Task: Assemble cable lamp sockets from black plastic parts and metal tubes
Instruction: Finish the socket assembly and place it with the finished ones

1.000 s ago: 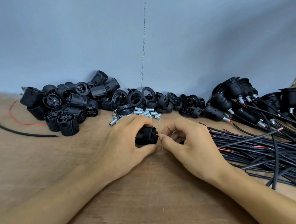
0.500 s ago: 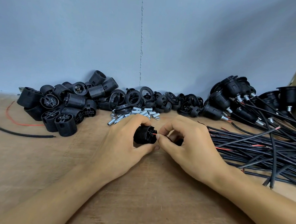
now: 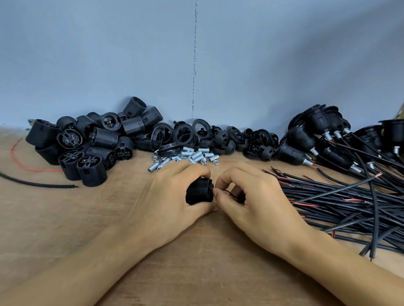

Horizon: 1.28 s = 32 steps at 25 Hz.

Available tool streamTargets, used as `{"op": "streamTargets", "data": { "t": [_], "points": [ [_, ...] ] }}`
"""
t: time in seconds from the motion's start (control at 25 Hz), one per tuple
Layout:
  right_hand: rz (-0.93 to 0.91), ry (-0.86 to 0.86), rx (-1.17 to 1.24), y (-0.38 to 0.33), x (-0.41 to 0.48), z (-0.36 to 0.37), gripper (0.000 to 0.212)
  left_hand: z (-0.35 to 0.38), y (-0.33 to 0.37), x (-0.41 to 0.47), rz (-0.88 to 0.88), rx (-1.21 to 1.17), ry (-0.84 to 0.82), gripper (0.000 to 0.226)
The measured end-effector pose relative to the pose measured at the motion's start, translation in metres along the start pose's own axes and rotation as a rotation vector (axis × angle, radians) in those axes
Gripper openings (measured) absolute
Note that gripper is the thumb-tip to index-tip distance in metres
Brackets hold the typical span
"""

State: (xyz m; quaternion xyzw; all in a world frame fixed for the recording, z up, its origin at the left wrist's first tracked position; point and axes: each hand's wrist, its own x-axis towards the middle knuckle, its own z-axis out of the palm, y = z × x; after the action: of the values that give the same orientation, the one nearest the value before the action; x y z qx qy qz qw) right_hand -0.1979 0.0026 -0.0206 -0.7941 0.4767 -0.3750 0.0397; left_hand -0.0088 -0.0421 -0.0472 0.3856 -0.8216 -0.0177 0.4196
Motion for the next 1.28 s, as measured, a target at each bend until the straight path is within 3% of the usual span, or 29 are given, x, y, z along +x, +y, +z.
{"op": "streamTargets", "data": {
  "t": [0.48,0.72,1.28],
  "points": [
    [0.121,-0.044,0.070,0.0044,0.0026,0.0005,0.011,-0.0015,-0.0046,0.0003,0.058,0.045,-0.089,0.034],
    [0.198,-0.065,0.182,0.0073,0.0053,-0.0013,0.015,-0.0066,-0.0061,0.0002,-0.019,0.012,-0.123,0.041],
    [0.167,-0.024,0.146,0.0044,0.0041,0.0017,0.012,-0.0080,0.0021,0.0009,0.038,-0.083,-0.150,0.024]
  ]
}}
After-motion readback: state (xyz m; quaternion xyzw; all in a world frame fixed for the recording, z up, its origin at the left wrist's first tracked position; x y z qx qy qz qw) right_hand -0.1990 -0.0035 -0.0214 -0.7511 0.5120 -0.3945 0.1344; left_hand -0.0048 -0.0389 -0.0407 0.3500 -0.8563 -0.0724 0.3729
